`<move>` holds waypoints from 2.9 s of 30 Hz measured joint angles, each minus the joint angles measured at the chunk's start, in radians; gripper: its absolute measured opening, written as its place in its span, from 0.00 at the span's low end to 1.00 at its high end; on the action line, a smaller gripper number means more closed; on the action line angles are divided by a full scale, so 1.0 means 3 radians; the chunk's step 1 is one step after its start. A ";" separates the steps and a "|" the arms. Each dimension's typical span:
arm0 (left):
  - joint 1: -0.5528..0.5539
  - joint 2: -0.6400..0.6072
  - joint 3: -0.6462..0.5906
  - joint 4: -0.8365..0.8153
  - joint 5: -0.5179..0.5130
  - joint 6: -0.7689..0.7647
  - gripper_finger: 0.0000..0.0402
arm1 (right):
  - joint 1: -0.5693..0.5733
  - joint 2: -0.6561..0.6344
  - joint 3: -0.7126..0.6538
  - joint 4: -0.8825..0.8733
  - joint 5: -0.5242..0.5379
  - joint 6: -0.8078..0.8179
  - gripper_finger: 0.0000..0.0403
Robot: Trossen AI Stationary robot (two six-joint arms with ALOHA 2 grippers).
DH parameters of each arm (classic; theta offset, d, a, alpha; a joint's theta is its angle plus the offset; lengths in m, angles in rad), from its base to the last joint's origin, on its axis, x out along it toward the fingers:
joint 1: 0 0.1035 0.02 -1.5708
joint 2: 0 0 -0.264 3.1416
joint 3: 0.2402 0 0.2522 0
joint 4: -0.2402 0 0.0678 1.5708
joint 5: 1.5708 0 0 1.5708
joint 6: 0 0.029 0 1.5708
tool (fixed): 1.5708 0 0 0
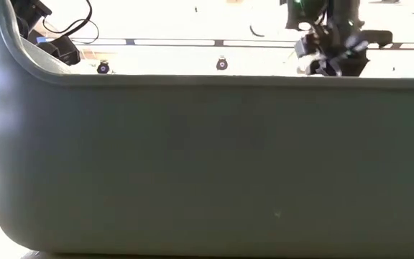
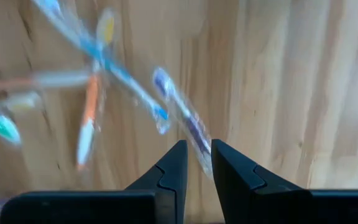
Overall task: Pick & Place Toothbrushes
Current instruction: Put the violet toothbrush into the green bin
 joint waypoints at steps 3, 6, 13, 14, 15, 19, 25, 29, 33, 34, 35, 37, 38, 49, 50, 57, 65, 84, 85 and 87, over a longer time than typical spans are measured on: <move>0.0000 0.0000 0.0000 -0.0003 0.0000 -0.0001 0.00 | 0.0001 0.0000 -0.0237 0.0025 0.0032 -0.0179 0.16; 0.0001 0.0000 0.0000 -0.0004 0.0001 0.0000 0.00 | 0.0001 0.0001 -0.0469 0.0147 0.0025 -0.0263 0.16; 0.0001 0.0001 0.0000 -0.0004 0.0001 -0.0001 0.00 | 0.0001 0.0001 -0.0828 0.0499 0.0067 -0.0236 0.16; 0.0000 0.0001 0.0000 -0.0004 0.0001 -0.0001 0.00 | 0.0001 0.0001 -0.0864 0.0538 0.0092 -0.0223 0.16; 0.0001 0.0001 0.0000 -0.0004 0.0001 -0.0001 0.00 | 0.0001 0.0001 -0.0901 0.0572 0.0128 -0.0218 0.16; 0.0001 0.0000 0.0000 -0.0004 0.0002 0.0000 0.00 | 0.0001 0.0001 -0.0994 0.0679 0.0187 -0.0242 0.16; 0.0001 0.0000 0.0000 -0.0005 0.0003 -0.0001 0.00 | 0.0001 0.0001 -0.1091 0.0968 0.0152 -0.0251 0.28; 0.0001 0.0001 0.0000 -0.0008 0.0003 -0.0001 0.00 | -0.0002 0.0001 -0.1158 0.1081 0.0174 -0.0258 0.40; 0.0001 0.0001 0.0000 -0.0026 0.0004 0.0000 0.00 | -0.0014 0.0001 -0.1256 0.1081 0.0187 -0.0264 0.48; 0.0000 0.0001 0.0000 -0.0027 0.0004 0.0000 0.00 | -0.0014 0.0001 -0.1291 0.1089 0.0194 -0.0265 0.49; 0.0000 0.0001 0.0000 -0.0024 0.0004 -0.0001 0.00 | -0.0014 0.0001 -0.1331 0.1110 0.0201 -0.0265 0.50; 0.0001 0.0000 0.0000 -0.0024 0.0004 0.0000 0.00 | -0.0014 0.0001 -0.1420 0.1182 0.0202 -0.0265 0.50; 0.0001 0.0001 0.0000 -0.0024 0.0004 -0.0001 0.00 | -0.0014 0.0001 -0.1465 0.1225 0.0201 -0.0265 0.50; 0.0001 0.0001 0.0000 -0.0022 0.0004 0.0000 0.00 | -0.0014 0.0001 -0.1716 0.1596 0.0517 -0.0182 0.49; 0.0000 0.0000 0.0000 -0.0022 0.0004 -0.0001 0.00 | -0.0015 0.0001 -0.1716 0.1612 0.0470 -0.0206 0.49; 0.0000 0.0000 0.0000 -0.0022 0.0004 0.0000 0.00 | -0.0150 0.0088 -0.1702 0.1696 0.0244 -0.0292 0.49; 0.0001 0.0000 0.0000 -0.0020 0.0004 -0.0001 0.00 | -0.0226 0.0165 -0.1700 0.1727 0.0135 -0.0409 0.48; 0.0000 0.0000 0.0000 -0.0020 0.0004 0.0000 0.00 | -0.0222 0.0170 -0.1709 0.1720 0.0049 -0.0439 0.17; 0.0000 0.0000 0.0000 -0.0020 0.0004 0.0000 0.00 | -0.0222 0.0170 -0.1709 0.1720 0.0049 -0.0439 0.15; 0.0000 0.0000 0.0000 -0.0020 0.0004 0.0000 0.00 | -0.0222 0.0171 -0.1711 0.1722 0.0060 -0.0439 0.12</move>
